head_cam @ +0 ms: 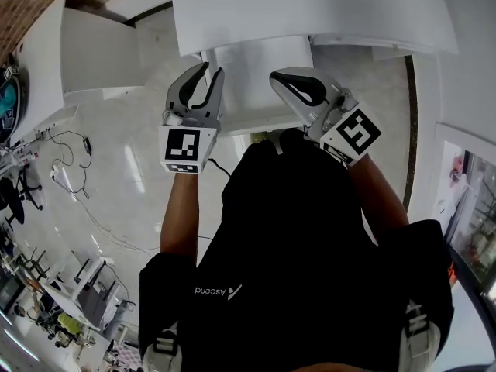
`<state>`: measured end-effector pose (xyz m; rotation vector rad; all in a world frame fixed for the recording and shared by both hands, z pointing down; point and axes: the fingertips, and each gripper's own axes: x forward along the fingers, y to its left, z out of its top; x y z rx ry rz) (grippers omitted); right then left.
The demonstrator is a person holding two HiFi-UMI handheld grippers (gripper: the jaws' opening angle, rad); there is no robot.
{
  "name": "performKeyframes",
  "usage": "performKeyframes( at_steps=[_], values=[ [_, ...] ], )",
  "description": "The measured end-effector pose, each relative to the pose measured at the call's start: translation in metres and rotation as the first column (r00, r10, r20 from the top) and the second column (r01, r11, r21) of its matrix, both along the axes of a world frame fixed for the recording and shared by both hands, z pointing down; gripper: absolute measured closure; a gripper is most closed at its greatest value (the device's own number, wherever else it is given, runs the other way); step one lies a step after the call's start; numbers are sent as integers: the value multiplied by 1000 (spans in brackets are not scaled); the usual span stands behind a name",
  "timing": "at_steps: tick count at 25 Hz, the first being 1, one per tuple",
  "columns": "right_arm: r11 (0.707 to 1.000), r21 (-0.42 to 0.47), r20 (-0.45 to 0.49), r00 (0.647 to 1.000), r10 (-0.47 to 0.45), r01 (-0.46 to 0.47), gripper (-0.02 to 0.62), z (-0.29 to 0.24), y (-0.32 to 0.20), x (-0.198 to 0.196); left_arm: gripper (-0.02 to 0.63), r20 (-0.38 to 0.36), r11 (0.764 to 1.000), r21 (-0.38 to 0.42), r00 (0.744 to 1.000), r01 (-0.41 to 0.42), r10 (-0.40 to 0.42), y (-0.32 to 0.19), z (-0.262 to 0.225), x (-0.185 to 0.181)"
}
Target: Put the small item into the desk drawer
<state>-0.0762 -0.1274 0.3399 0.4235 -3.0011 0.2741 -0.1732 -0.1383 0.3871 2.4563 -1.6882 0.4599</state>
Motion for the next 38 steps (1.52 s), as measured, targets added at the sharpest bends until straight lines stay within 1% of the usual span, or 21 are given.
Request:
performKeyframes(
  at_steps=[2, 4, 8, 10, 13, 14, 17, 23, 28, 38],
  values=[
    [1000, 10, 21, 1000, -12, 12, 594, -9, 5, -3, 526, -40, 999, 44, 999, 0, 1, 11, -24, 7],
    [1000, 20, 40, 999, -24, 23, 594, -18, 10, -5, 536, -77, 998, 67, 997, 7, -1, 21, -44, 13],
    [999, 37, 70, 997, -40, 37, 594, -32, 19, -6, 557, -120, 992, 122, 993, 14, 0, 34, -74, 20],
    [998, 45, 86, 995, -44, 41, 594, -38, 23, -5, 568, -148, 986, 167, 989, 14, 11, 38, -90, 25],
    [997, 60, 110, 993, -48, 41, 594, -49, 27, -1, 586, -190, 968, 251, 981, 0, 49, 41, -117, 37],
    [997, 64, 119, 992, -49, 41, 594, -53, 29, 0, 594, -191, 967, 256, 980, -6, 56, 43, -120, 40],
    [996, 79, 144, 988, -54, 43, 594, -62, 32, 3, 604, -168, 972, 234, 984, -22, 63, 48, -117, 49],
    [992, 115, 169, 983, -67, 48, 594, -75, 36, 2, 607, -157, 964, 262, 984, -42, 85, 51, -130, 58],
    [988, 150, 173, 983, -63, 37, 595, -81, 36, 5, 607, -160, 962, 269, 983, -42, 88, 50, -133, 61],
    [988, 149, 171, 984, -55, 29, 595, -81, 30, 11, 607, -163, 959, 278, 981, -54, 102, 47, -136, 68]
  ],
)
